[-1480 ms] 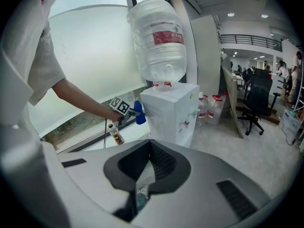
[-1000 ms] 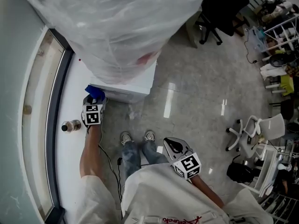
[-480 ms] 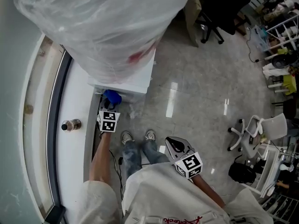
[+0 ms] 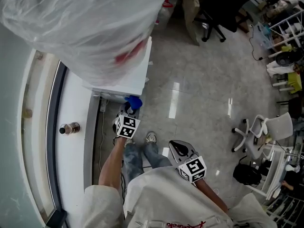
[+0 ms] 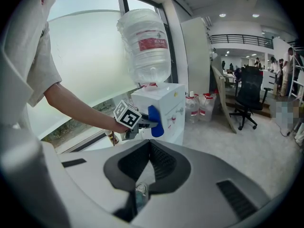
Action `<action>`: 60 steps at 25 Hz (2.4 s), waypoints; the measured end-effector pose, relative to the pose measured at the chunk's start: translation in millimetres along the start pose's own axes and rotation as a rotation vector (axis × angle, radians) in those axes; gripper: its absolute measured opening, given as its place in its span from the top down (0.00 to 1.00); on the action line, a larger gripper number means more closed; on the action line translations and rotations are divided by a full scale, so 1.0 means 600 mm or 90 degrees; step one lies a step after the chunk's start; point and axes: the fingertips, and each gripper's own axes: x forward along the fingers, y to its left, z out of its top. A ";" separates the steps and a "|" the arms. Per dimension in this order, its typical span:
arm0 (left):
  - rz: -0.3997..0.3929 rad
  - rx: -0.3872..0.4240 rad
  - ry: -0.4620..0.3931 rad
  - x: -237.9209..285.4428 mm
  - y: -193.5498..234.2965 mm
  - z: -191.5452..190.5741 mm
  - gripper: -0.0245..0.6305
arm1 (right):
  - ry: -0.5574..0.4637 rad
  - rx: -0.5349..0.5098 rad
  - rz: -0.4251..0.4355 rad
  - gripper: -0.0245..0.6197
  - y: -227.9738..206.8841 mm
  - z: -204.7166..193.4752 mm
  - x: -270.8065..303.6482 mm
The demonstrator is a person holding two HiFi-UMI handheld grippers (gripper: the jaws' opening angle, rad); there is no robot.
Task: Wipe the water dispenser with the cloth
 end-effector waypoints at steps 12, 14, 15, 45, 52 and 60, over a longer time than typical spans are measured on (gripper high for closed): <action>-0.014 0.003 0.000 0.012 -0.038 0.009 0.82 | -0.007 0.005 0.000 0.94 -0.016 -0.011 -0.015; -0.004 -0.008 -0.001 0.000 -0.028 0.002 0.82 | -0.009 0.004 0.006 0.94 -0.011 -0.009 -0.013; 0.004 -0.017 0.000 -0.007 -0.021 -0.003 0.82 | -0.010 0.003 0.009 0.94 -0.008 -0.008 -0.011; 0.250 -0.130 0.009 -0.175 0.347 -0.050 0.82 | -0.022 -0.034 0.061 0.94 0.044 0.045 0.066; 0.212 -0.086 -0.021 -0.159 0.266 -0.014 0.82 | -0.029 -0.036 0.066 0.94 0.046 0.046 0.063; 0.146 -0.042 -0.048 -0.119 0.127 0.038 0.82 | -0.036 -0.034 0.065 0.94 0.034 0.038 0.045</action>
